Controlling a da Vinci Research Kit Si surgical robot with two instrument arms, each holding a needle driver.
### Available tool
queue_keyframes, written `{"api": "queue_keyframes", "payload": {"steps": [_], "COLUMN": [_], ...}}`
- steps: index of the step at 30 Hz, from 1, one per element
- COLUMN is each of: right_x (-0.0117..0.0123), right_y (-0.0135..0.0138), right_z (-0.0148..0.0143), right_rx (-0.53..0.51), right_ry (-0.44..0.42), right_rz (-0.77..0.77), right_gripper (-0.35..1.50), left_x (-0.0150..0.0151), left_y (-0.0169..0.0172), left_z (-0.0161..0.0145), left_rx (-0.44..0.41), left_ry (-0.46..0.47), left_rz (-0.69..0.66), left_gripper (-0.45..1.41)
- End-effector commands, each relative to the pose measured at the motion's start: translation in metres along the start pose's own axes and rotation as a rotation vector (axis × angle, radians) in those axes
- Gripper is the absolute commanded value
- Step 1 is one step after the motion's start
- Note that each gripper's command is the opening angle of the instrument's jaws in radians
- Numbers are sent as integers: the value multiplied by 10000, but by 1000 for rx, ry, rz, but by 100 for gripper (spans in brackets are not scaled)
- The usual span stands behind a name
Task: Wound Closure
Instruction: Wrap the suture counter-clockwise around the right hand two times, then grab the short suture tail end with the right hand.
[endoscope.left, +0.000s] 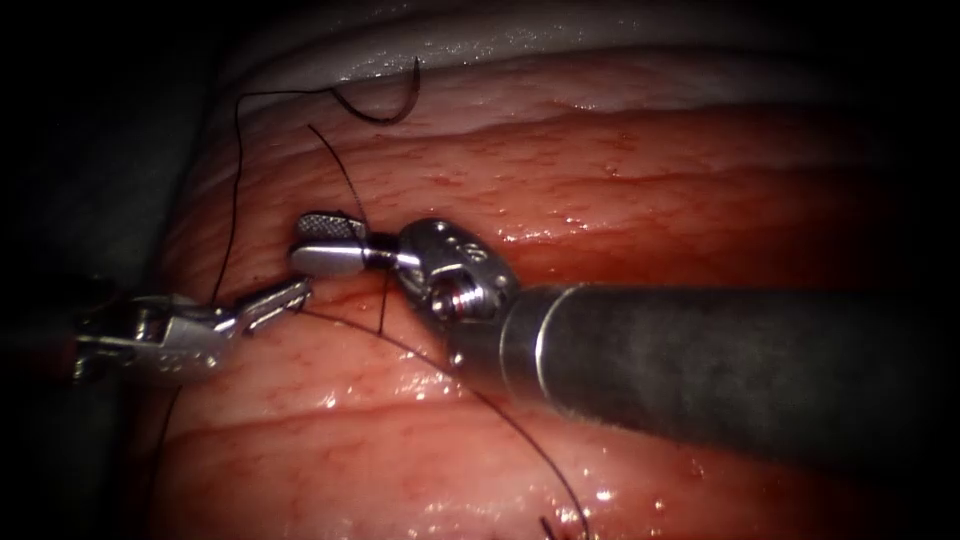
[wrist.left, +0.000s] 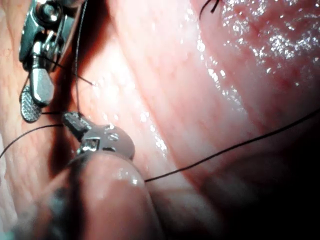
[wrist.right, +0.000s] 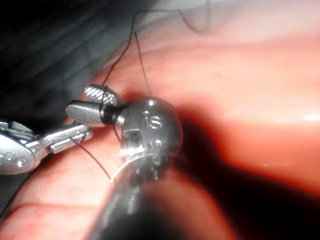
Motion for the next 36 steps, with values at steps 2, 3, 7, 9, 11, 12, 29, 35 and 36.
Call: {"api": "queue_keyframes", "payload": {"steps": [2,3,7,9,11,12,29,35,36], "right_x": [-5,-5,-4,-3,-3,-2,1,0,-1], "right_y": [3,3,5,6,8,10,23,35,37], "right_z": [3,0,-2,-1,1,2,25,42,44], "right_rx": [-19,-31,-49,-58,-70,-77,-156,-202,-202], "right_ry": [-8,-8,-5,-2,3,5,-25,-107,-116], "right_rz": [-7,-6,5,6,9,8,30,16,14], "right_gripper": [46,46,51,53,56,61,125,131,131], "left_x": [-1,-1,3,7,12,14,15,7,6], "left_y": [-1,-5,-9,-6,-3,-1,9,9,8], "left_z": [0,-5,-12,-13,-12,-10,61,65,67], "left_rx": [37,56,100,106,111,112,-8,-37,-40], "left_ry": [-24,-46,-81,-92,-97,-94,-15,-19,-20], "left_rz": [-10,-1,17,37,57,65,112,119,118], "left_gripper": [-45,-45,-45,-45,-45,-45,-45,-45,-45]}}
